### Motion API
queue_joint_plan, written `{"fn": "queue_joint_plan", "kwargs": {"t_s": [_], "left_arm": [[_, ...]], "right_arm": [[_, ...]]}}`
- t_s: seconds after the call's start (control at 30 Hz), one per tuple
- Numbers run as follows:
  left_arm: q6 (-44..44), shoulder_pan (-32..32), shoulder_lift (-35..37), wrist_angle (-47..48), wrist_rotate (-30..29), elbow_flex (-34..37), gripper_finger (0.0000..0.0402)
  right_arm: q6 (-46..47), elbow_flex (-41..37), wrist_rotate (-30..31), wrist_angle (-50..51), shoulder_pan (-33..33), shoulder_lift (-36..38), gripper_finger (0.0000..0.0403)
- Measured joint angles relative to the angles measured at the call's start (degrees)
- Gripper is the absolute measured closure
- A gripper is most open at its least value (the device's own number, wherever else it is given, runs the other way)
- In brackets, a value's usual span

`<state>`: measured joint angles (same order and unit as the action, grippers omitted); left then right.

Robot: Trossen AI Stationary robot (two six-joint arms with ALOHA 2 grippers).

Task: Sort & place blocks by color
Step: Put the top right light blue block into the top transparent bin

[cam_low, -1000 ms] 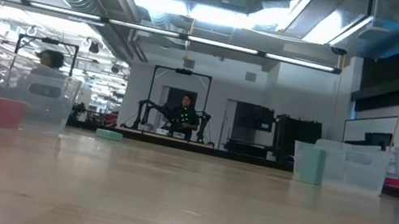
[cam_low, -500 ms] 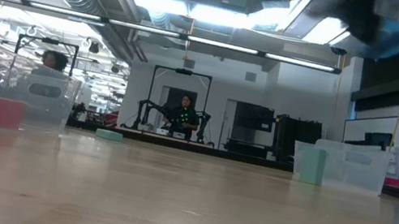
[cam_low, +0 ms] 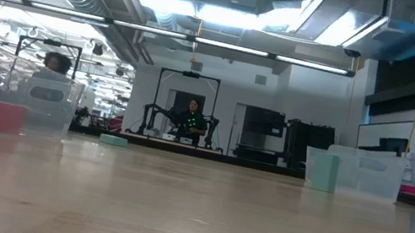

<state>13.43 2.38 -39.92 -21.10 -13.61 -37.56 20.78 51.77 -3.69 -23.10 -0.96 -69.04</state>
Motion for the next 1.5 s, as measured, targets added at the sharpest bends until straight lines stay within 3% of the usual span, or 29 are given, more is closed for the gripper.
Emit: {"fn": "queue_joint_plan", "kwargs": {"t_s": [0.2,0.57,0.67,0.8,1.0,1.27,1.5], "left_arm": [[0.02,-0.01,-0.01,0.00,-0.39,0.00,0.0264],[-0.02,0.01,-0.02,0.00,-0.42,0.00,0.0264],[-0.02,-0.01,-0.02,0.00,-0.42,0.00,0.0264],[-0.04,0.01,-0.02,0.02,-0.42,0.00,0.0264],[-0.06,0.01,-0.02,0.00,-0.44,0.00,0.0264],[-0.06,0.01,-0.02,0.00,-0.46,0.00,0.0264],[-0.35,-0.01,-0.02,-0.44,-0.48,0.00,0.0264]], "right_arm": [[-3.00,-0.02,-0.51,0.49,-0.45,0.00,0.0122],[1.21,-0.02,0.80,6.30,-0.82,0.37,0.0122],[6.23,0.00,5.07,15.70,-1.63,0.85,0.0122],[12.94,0.00,12.31,36.43,-2.36,0.82,0.0122],[22.32,-0.04,15.46,59.29,-3.75,-5.01,0.0122],[22.62,-0.07,20.99,63.13,-4.56,-15.40,0.0122],[23.89,-0.07,25.48,66.46,-4.56,-16.52,0.0122]]}}
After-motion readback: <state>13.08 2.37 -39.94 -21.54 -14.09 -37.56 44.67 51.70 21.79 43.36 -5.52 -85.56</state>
